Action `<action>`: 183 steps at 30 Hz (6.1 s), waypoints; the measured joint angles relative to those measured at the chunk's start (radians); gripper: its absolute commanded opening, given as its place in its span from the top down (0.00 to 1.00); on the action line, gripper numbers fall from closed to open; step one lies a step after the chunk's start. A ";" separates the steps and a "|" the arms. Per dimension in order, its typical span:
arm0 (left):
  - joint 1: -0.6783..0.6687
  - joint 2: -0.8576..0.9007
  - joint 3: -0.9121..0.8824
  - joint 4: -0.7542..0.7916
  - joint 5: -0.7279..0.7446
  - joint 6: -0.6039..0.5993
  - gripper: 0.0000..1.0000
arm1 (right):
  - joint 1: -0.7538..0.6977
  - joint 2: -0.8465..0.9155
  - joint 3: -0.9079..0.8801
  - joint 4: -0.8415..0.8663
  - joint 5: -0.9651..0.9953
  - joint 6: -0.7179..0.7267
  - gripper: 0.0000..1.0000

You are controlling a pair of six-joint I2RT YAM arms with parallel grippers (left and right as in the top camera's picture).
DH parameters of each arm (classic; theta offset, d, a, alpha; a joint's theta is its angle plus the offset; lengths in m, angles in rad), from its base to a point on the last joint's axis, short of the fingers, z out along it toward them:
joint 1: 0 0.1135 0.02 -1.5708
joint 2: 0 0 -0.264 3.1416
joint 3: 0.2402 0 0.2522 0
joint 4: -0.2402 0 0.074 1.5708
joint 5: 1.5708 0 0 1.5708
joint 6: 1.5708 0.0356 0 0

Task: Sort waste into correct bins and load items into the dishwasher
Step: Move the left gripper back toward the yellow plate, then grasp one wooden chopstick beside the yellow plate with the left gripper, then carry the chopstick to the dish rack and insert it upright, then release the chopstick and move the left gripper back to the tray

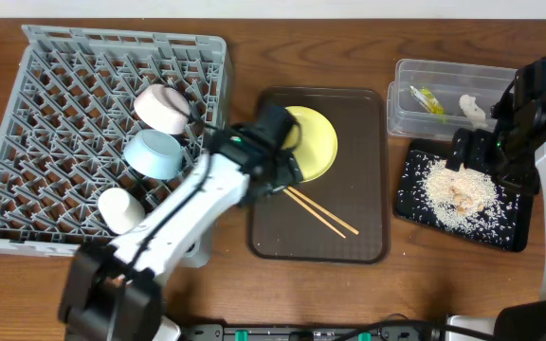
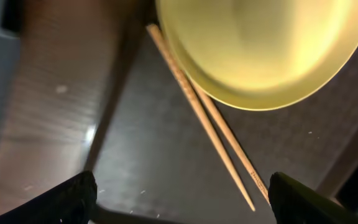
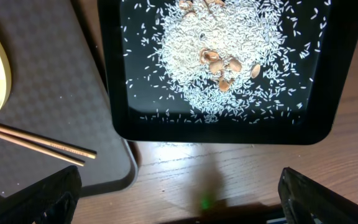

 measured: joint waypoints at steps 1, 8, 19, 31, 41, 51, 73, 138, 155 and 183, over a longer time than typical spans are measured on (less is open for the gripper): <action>-0.025 0.026 0.000 0.017 -0.007 -0.004 0.10 | 0.000 0.000 0.000 -0.002 0.000 0.000 0.01; -0.122 0.200 0.000 0.089 -0.025 -0.052 0.10 | 0.000 0.000 0.000 -0.002 0.000 0.000 0.01; -0.150 0.301 0.000 0.115 -0.024 -0.059 0.11 | 0.000 0.000 0.000 -0.002 0.000 0.000 0.01; -0.161 0.308 0.007 0.093 -0.018 -0.074 0.24 | 0.000 0.000 0.000 -0.002 0.000 0.000 0.01; -0.193 0.311 0.008 0.091 -0.018 -0.077 0.23 | 0.000 0.000 0.000 -0.002 0.000 0.000 0.01; -0.186 0.308 -0.003 0.129 -0.010 -0.068 0.13 | 0.000 0.000 0.000 -0.002 0.000 0.000 0.01; -0.119 0.308 -0.012 0.095 0.070 0.002 0.13 | 0.000 0.000 0.000 -0.005 0.000 0.000 0.01; 0.235 -0.176 -0.031 0.001 -0.029 0.573 0.92 | 0.000 0.000 0.000 -0.006 0.000 0.000 0.01; 0.390 -0.186 -0.031 0.004 -0.074 0.864 0.92 | 0.000 0.000 0.000 -0.006 0.000 0.000 0.01; 0.224 -0.114 -0.031 0.096 0.055 0.455 0.45 | 0.000 0.000 0.000 -0.003 0.000 0.000 0.01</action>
